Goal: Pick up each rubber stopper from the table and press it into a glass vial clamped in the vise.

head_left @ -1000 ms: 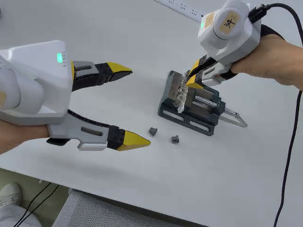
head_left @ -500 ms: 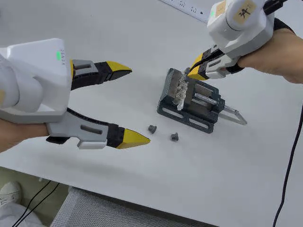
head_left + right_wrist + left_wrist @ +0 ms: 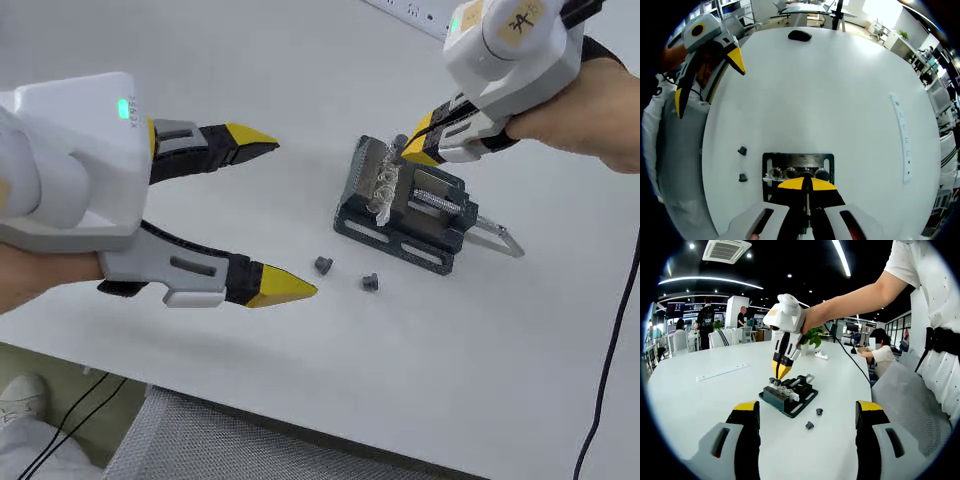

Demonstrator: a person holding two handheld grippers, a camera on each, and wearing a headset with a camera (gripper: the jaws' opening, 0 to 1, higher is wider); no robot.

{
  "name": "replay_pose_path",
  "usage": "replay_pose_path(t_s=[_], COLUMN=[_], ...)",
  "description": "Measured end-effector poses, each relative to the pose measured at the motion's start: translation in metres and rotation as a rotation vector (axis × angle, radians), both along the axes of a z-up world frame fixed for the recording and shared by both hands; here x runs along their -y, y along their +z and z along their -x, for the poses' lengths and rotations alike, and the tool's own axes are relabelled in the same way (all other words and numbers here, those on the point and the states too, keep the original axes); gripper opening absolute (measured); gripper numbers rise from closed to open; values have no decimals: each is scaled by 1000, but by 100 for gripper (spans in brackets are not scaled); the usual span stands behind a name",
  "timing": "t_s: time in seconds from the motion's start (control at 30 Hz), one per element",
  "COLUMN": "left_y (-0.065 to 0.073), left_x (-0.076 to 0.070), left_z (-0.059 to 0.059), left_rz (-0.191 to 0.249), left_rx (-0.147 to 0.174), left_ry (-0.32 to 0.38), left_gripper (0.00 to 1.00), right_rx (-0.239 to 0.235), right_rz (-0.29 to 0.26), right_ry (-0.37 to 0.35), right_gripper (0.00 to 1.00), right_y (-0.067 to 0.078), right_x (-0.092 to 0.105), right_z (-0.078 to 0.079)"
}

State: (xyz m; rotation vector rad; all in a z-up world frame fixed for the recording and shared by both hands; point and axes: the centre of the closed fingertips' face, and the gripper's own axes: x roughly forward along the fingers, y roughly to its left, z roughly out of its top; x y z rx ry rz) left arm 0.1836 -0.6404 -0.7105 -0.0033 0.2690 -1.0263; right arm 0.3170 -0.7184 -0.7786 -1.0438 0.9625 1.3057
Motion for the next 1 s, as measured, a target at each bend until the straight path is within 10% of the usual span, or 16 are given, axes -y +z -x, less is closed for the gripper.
replay_pose_path(t_s=[1.0], left_y=[-4], left_x=[-10], left_z=[-8], left_rz=[20], left_rx=[-5], left_ry=[6], left_gripper=[76], right_rx=[-11], right_rz=[64], right_ry=[45], right_gripper=[0], right_y=[-5], right_x=[-11], right_z=[-1])
